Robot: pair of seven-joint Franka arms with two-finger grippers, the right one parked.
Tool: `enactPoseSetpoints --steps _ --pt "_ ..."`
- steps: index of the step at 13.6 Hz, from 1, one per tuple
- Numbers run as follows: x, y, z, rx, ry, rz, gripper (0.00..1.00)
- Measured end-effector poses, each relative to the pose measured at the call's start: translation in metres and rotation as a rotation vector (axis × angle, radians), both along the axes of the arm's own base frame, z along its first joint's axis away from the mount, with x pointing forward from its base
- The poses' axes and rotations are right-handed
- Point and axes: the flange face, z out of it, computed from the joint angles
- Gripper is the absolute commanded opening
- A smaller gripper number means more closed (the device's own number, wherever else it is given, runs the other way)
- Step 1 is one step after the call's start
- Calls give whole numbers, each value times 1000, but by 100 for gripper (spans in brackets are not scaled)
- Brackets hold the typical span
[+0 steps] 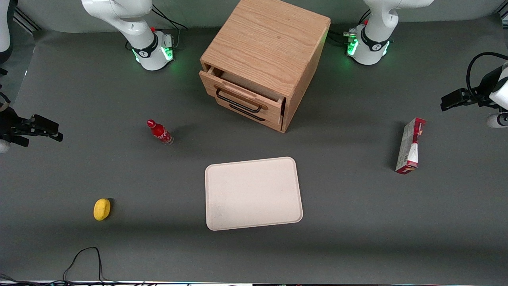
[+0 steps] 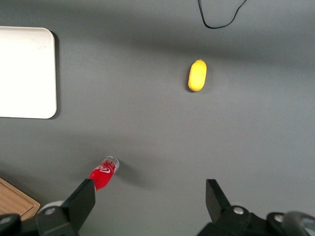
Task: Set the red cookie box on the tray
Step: 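Move the open left gripper above the red-and-white cookie box, then lower the left gripper onto the cookie box and close on it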
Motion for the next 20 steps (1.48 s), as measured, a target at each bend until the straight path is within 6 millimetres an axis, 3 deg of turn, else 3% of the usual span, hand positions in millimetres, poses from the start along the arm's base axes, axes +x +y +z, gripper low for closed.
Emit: enactPoseSetpoints --steps 2,6,8,12,15,17,20 --pt "-6 16 11 -4 24 -1 100" --pt "-20 84 41 -17 25 -120 100" --pt "-25 107 47 -15 29 -223 100" --pt "-24 95 39 -16 78 -292 100" --pt "-19 84 21 -27 111 -314 100" --pt "-17 82 1 -46 123 -320 100" --pt "-8 81 -53 -53 111 -335 100"
